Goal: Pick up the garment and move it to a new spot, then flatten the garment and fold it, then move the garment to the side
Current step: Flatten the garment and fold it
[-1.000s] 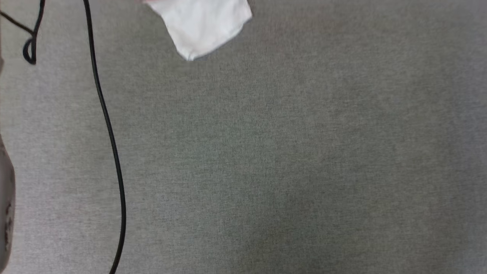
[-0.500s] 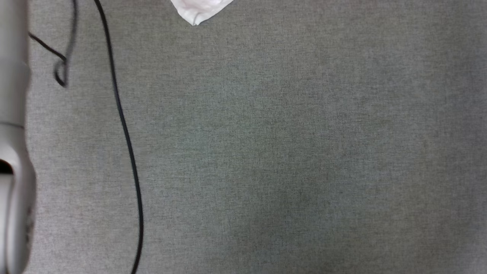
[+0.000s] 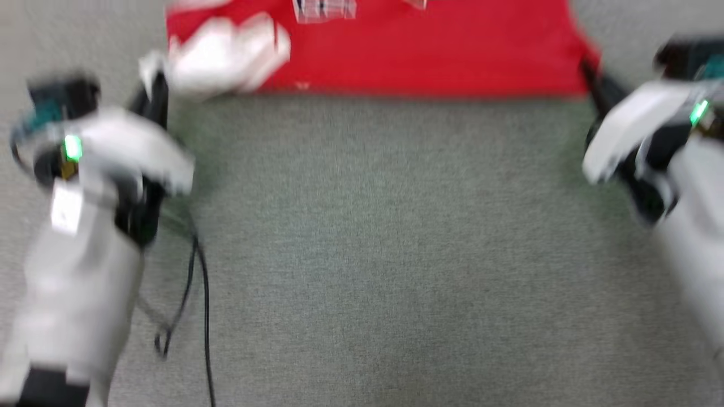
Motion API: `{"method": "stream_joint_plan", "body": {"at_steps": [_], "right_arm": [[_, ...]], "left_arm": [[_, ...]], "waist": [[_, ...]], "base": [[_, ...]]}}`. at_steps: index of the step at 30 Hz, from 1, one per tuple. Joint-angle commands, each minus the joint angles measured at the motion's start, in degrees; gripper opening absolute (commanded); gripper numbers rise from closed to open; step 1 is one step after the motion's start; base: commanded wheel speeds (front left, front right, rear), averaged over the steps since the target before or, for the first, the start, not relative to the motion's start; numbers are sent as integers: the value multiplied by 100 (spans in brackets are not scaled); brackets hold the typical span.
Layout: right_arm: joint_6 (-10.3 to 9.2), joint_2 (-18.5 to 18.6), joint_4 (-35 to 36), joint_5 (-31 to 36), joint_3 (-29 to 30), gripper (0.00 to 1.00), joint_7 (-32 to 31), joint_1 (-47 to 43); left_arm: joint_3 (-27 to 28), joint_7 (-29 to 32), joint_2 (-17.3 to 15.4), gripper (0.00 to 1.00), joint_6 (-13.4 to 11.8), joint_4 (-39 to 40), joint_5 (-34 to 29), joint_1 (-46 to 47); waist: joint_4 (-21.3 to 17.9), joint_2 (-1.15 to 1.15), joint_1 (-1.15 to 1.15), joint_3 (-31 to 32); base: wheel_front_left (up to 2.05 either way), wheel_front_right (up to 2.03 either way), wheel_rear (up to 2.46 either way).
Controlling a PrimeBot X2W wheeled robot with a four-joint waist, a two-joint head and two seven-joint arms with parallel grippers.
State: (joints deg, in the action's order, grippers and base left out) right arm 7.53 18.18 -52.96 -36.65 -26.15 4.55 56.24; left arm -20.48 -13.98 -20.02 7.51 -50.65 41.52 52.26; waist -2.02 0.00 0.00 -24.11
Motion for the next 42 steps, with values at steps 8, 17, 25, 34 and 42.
{"method": "stream_joint_plan", "body": {"at_steps": [8,17,25,34,42], "right_arm": [[-9,126,219,-446,-466,0,275,-1598],[-9,288,710,-698,-437,0,603,-2887],[-10,523,1433,-593,108,0,652,-4338],[-10,273,2815,52,1330,0,68,-5955],[-9,-239,4248,1019,2140,0,-838,-6088]], "left_arm": [[-9,-110,-192,0,-66,562,168,-2089],[78,-66,-328,0,-477,1566,337,-3848],[172,428,-620,0,-1182,3227,582,-5502],[236,1027,-973,0,-1891,5032,684,-6597],[106,1277,-1154,0,-1963,5537,414,-6073]], "waist": [[-58,0,0,1326],[-52,0,0,2062],[21,0,0,2460],[72,0,0,2485],[36,0,0,2145]], "base": [[0,0,0],[0,0,0],[0,0,0],[0,0,0],[0,0,0]]}}
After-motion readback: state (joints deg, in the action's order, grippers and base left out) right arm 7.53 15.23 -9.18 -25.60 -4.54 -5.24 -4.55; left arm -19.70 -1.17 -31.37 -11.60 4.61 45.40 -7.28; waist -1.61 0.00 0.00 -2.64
